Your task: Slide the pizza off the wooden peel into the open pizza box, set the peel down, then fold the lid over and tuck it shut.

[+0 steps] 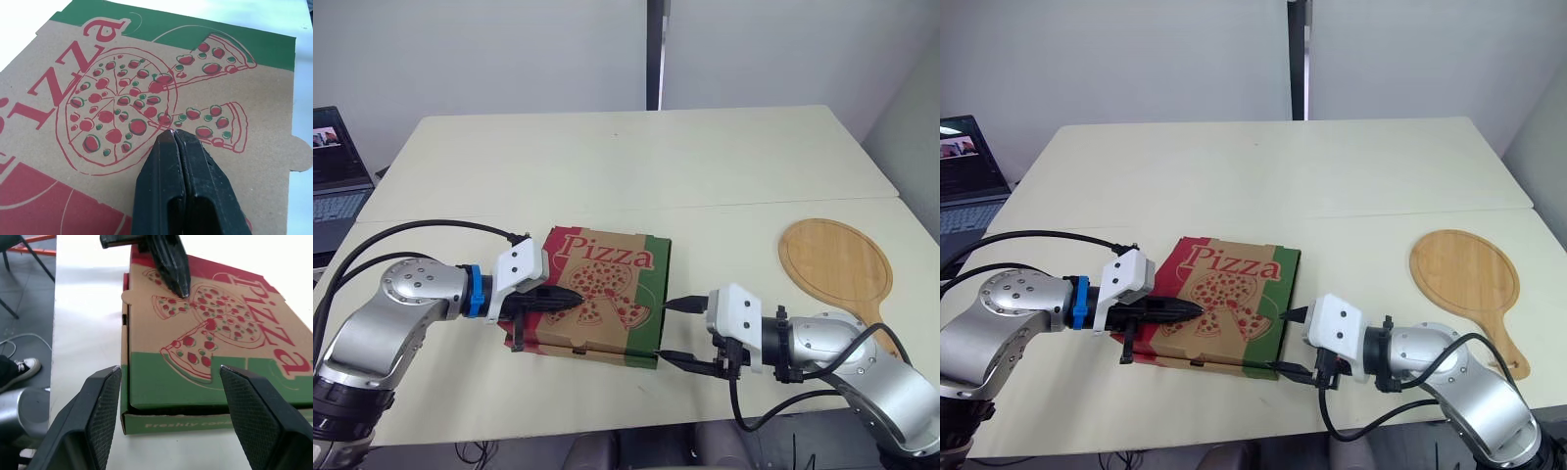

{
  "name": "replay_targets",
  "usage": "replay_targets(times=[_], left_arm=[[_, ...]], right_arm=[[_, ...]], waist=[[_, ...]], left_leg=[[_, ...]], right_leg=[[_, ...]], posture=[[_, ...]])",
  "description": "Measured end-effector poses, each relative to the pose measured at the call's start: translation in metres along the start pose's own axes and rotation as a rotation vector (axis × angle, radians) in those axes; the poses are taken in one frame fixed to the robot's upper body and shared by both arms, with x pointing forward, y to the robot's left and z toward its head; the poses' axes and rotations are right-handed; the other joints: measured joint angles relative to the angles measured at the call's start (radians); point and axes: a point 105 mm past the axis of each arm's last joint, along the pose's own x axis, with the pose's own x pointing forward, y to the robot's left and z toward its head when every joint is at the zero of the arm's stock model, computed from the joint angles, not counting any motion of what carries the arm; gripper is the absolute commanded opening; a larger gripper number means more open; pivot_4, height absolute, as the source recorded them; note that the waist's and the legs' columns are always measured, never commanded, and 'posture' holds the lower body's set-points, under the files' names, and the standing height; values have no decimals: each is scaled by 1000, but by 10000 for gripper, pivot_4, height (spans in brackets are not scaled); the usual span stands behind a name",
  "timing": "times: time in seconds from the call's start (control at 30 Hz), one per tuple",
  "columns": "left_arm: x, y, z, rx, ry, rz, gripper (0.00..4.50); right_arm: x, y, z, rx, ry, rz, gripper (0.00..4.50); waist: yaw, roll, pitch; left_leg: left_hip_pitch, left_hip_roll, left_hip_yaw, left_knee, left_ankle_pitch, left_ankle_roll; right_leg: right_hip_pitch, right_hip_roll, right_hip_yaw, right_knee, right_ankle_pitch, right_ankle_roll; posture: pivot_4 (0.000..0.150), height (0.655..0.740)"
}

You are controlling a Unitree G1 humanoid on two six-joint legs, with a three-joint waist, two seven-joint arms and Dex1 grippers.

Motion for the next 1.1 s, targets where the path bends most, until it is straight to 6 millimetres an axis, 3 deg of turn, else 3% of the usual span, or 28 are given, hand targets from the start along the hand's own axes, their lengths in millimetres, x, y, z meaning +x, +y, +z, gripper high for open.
replay_targets(times=[0.1, 0.33, 0.53, 0.63, 0.73, 0.9, 1.03, 1.1], left_arm=[[0, 0, 0, 2, 0, 2, 0], [1, 2, 1, 4, -8, 7, 0], [-9, 8, 9, -60, -67, 31, 0], [-40, 30, 19, -92, -76, 128, 0], [-77, 45, 17, -91, -10, 214, 0], [-116, 45, -25, -155, 184, 234, 0], [-115, 22, -52, -221, 265, 135, 0], [-107, 13, -56, -229, 273, 89, 0]], right_arm=[[11, -8, 2, -3, -10, -21, 25119], [43, 1, -16, -8, 23, 78, 261], [53, 3, -22, -66, 30, 121, 261], [54, 4, -21, -77, 24, 133, 261], [55, 4, -21, -82, 20, 144, 261], [56, 3, -18, -106, 13, 156, 261], [56, 1, -17, -116, 14, 163, 261], [57, 0, -17, -122, 15, 160, 261]], waist=[[0, 0, 0], [0, 0, 0], [0, 0, 0], [-1, 0, 0], [-5, 0, 1], [-9, 0, 1], [-8, 0, 1], [-4, -1, 1]], left_leg=[[0, 0, 0, 0, 0, 0], [0, 0, 0, 0, 0, 0], [0, 0, -1, 0, 0, 0], [0, 0, -2, 0, 0, 0], [0, 0, -2, -1, 0, 0], [0, 0, -1, -2, 0, 0], [-1, 0, -1, -2, 0, 0], [-1, 0, -2, -2, 0, 0]], right_leg=[[0, 0, 0, 0, 0, 0], [0, 0, 0, 0, 0, 0], [0, 0, -1, 0, 0, 0], [0, 0, -2, 0, 0, 0], [-1, 1, -1, 0, 0, 0], [-2, 1, -1, 0, 0, 0], [-1, 1, -1, 0, 0, 0], [-1, 1, -2, 0, 0, 0]], posture=[[1500, 7400], [1500, 7400], [1500, 7400], [1500, 7400], [1500, 7400], [1500, 7400], [1500, 7400], [1500, 7400]])
